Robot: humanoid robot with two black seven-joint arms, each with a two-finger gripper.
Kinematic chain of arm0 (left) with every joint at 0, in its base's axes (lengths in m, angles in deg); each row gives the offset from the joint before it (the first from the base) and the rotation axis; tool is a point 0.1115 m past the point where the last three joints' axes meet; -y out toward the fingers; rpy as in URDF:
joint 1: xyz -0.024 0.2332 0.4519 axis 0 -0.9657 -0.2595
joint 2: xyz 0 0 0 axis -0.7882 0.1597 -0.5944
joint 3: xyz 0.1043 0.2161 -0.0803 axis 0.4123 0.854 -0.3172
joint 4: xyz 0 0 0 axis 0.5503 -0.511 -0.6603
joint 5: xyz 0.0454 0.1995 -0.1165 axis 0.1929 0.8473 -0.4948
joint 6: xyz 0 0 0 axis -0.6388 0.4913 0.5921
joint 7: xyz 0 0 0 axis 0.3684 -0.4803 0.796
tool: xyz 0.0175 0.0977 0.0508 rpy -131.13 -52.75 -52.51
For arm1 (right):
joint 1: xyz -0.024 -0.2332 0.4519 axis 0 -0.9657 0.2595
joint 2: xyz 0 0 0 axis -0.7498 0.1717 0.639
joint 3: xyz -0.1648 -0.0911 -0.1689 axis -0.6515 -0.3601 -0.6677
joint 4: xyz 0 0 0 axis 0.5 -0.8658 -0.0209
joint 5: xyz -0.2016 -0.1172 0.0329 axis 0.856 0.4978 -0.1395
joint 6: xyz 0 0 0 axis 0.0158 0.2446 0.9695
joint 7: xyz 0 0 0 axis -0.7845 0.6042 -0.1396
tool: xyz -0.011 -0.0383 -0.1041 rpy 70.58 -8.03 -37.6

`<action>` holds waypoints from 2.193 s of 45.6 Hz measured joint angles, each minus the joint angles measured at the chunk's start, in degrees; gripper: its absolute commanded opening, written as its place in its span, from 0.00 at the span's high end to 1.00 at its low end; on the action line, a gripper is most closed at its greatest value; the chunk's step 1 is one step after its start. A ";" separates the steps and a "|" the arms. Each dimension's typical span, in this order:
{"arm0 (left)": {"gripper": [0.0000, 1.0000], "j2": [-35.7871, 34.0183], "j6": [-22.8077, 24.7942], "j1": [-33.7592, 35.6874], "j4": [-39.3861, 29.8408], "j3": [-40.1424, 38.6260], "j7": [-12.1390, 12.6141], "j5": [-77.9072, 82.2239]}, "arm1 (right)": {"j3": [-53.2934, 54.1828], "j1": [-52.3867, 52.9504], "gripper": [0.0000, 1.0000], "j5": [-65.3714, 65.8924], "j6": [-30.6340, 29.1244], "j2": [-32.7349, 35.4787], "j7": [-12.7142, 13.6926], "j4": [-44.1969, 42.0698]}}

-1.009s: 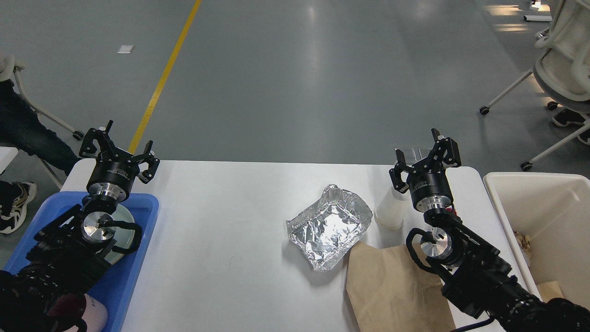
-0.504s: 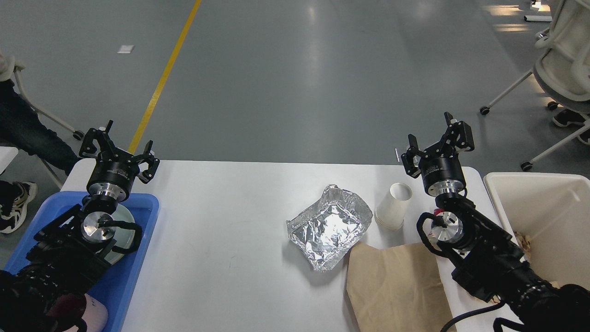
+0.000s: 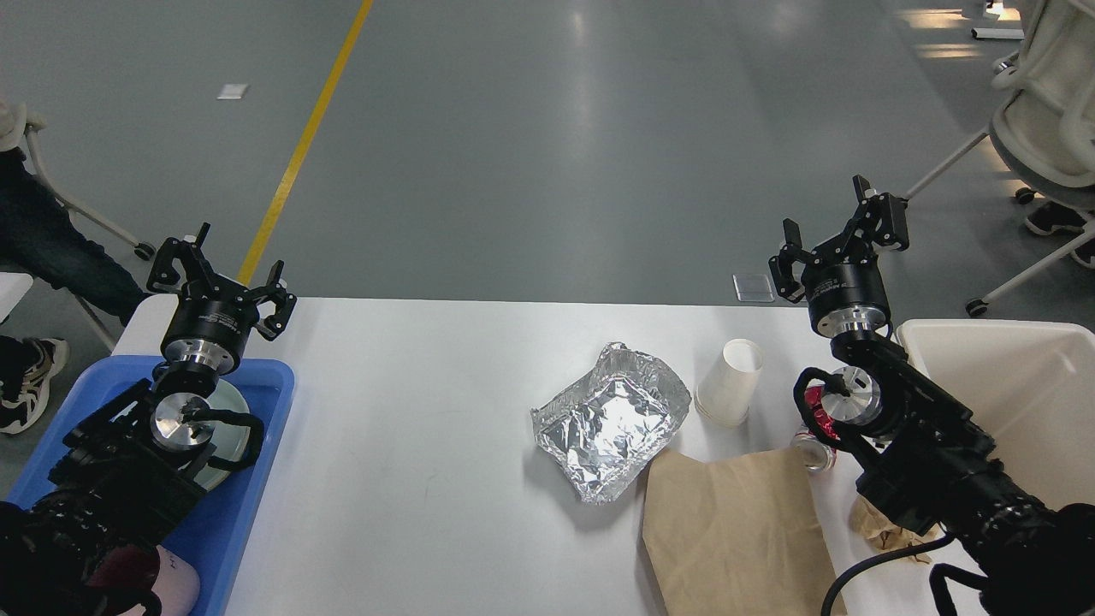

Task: Tidy desktop
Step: 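Raise the right arm up and away from the table edge, then reach the right gripper toward the white paper cup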

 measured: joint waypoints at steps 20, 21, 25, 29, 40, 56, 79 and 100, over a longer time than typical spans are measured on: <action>0.04 0.00 0.00 0.00 0.00 0.00 0.00 0.00 | 0.05 -1.11 0.00 -0.27 -0.31 3.59 0.00 -2.08; 0.04 0.00 0.00 0.00 0.00 0.00 0.00 0.00 | 0.08 -1.46 0.00 -0.27 -0.36 4.02 0.00 -2.11; 0.04 0.00 0.00 0.00 0.00 0.00 0.00 0.00 | 0.06 -2.36 0.00 -0.34 -0.87 5.72 0.06 -2.12; 0.04 0.00 0.00 0.00 0.00 0.00 0.00 0.00 | -0.07 -2.53 0.00 -0.34 -1.18 6.64 0.06 -1.63; 0.04 0.00 0.00 0.00 0.00 0.00 0.00 0.00 | -0.12 -1.07 0.00 -0.27 -1.61 6.99 -0.05 -1.19; 0.04 0.00 0.00 0.00 0.00 0.00 0.00 0.00 | -4.85 -0.97 0.00 1.55 -2.49 10.42 -0.23 -0.93; 0.04 0.00 0.00 -0.06 0.00 0.00 0.00 0.00 | -45.17 11.64 0.00 2.43 -2.61 23.33 0.63 7.46; 0.04 0.00 0.00 -0.01 0.00 0.00 0.00 0.00 | -96.64 33.76 0.00 -0.04 -0.66 14.17 21.30 7.87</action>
